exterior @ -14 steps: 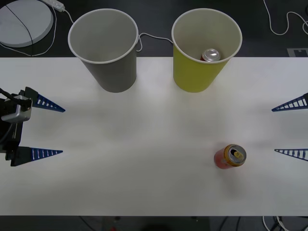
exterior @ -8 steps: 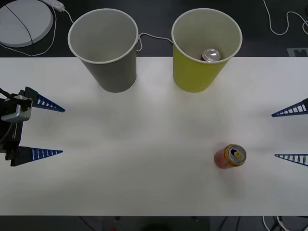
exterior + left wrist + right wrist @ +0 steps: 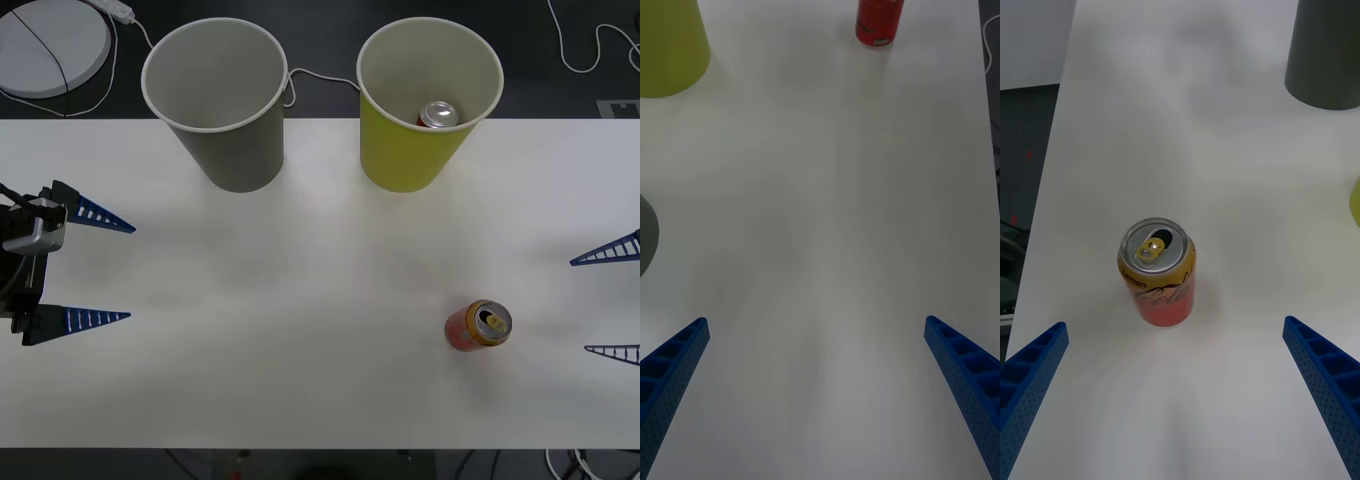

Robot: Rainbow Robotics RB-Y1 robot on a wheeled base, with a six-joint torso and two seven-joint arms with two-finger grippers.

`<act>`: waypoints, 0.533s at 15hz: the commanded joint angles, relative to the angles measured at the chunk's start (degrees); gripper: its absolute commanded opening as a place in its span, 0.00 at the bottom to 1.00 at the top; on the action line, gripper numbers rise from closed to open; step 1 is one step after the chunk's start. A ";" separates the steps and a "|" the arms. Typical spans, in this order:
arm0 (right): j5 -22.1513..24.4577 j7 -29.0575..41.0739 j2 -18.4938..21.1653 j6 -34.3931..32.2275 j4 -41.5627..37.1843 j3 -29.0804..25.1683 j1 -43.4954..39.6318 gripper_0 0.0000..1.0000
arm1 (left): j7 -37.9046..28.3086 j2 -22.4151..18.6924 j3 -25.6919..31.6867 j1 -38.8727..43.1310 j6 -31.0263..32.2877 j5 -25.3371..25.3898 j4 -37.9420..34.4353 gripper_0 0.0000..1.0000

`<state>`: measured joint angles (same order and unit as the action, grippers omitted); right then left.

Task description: Put the can into the green bin and the plastic bottle into the gray bin

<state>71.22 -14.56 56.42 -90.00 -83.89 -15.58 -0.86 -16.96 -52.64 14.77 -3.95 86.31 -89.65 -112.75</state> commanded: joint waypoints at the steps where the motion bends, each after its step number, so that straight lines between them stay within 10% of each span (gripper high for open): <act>1: -1.88 -6.35 -0.08 0.00 5.23 0.03 0.07 1.00 | 0.00 -0.01 0.00 0.00 0.00 0.00 -0.01 1.00; 8: -3.72 -19.98 -2.10 0.00 14.11 -0.06 -0.01 1.00 | 0.00 -0.01 0.00 0.00 0.00 0.00 -0.01 1.00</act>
<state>67.65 -33.16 54.79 -90.00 -70.68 -15.57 -0.88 -16.96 -52.64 14.77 -3.95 86.30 -89.65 -112.76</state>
